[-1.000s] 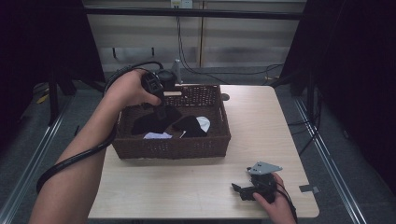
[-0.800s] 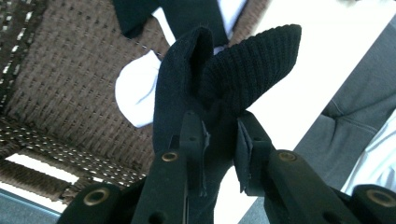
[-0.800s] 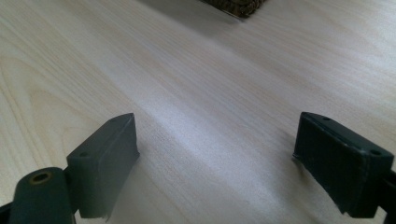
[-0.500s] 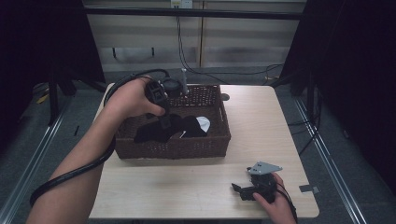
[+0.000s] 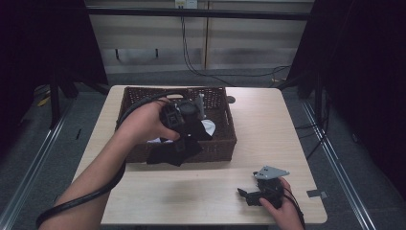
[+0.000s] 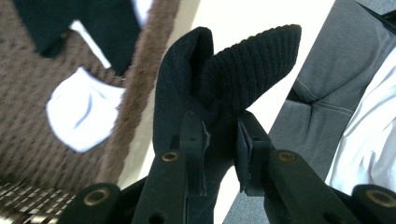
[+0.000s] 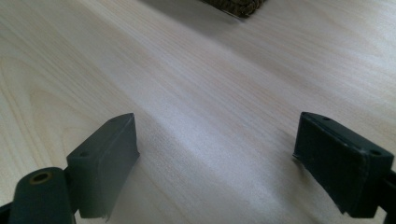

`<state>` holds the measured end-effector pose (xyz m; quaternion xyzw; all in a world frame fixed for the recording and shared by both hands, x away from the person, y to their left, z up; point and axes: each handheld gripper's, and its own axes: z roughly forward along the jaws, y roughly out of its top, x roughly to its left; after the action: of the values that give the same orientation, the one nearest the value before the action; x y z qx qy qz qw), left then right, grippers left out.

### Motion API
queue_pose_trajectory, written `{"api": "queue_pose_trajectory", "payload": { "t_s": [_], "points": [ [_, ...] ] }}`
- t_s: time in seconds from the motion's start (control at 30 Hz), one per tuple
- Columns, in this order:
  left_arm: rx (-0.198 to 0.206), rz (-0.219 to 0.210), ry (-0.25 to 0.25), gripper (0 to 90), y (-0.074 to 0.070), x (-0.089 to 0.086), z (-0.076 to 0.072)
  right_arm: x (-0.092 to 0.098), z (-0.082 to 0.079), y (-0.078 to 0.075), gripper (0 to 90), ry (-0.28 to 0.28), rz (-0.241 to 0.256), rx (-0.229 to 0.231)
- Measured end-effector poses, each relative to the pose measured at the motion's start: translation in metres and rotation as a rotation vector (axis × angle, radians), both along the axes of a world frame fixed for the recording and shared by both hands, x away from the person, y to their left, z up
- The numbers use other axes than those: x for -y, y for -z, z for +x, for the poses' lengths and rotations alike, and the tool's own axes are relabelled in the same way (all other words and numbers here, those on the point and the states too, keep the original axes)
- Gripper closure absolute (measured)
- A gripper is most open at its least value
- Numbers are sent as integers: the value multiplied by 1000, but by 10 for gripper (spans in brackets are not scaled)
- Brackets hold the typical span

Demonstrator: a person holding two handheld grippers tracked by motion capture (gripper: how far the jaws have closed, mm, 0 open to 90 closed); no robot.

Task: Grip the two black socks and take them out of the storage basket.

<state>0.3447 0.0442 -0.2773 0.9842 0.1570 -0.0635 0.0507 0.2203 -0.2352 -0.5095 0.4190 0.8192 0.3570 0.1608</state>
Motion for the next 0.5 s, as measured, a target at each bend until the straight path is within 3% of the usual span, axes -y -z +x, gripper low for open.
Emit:
{"api": "queue_pose_trajectory", "payload": {
  "t_s": [0.17,0.5],
  "points": [
    [-21,-9,36,751,22,12,-13,0,0,0,124,-1,-1,1],
    [-51,-16,54,747,62,30,-18,0,0,0,124,-4,-1,7]
  ]
}}
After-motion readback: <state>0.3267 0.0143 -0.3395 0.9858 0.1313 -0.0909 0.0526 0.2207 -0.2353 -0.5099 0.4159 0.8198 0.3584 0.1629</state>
